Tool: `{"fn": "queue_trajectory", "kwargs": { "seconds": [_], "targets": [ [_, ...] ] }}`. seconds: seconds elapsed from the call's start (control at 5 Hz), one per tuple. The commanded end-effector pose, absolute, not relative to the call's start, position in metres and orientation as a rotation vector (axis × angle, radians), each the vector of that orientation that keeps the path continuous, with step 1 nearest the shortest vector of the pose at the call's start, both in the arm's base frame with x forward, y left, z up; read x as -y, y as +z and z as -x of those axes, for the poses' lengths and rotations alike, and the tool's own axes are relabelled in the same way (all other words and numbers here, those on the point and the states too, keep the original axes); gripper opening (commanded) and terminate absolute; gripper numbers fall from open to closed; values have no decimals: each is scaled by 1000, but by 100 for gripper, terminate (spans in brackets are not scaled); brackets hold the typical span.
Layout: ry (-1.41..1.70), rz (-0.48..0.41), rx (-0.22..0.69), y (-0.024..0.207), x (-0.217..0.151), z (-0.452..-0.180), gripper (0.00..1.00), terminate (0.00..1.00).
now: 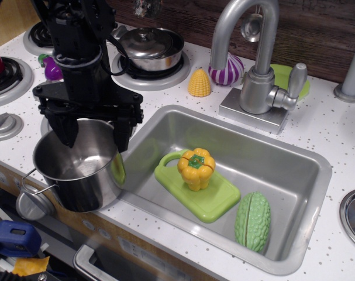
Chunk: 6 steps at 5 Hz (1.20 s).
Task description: Put pot on stove which is near stove
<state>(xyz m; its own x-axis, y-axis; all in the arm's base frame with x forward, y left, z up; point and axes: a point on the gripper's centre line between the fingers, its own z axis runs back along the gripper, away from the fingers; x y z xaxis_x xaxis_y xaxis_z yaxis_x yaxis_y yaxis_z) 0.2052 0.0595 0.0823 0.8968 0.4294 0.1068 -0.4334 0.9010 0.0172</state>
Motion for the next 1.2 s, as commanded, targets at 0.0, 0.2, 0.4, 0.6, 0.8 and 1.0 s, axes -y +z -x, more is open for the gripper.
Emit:
{"fn": "queue_trajectory", "kwargs": {
  "seconds": [0.0, 0.2, 0.4, 0.6, 0.8, 1.0],
  "targets": [
    [447, -41, 101, 82, -60, -205, 100, 0],
    [424, -36, 126, 79, -52, -205, 100, 0],
    [400, -20, 147, 73, -54, -205, 100, 0],
    [386, 0, 157, 69, -54, -205, 100, 0],
    [368, 18, 156, 61, -56, -206, 100, 0],
    [369, 58, 148, 50, -57, -207, 100, 0]
  ]
}}
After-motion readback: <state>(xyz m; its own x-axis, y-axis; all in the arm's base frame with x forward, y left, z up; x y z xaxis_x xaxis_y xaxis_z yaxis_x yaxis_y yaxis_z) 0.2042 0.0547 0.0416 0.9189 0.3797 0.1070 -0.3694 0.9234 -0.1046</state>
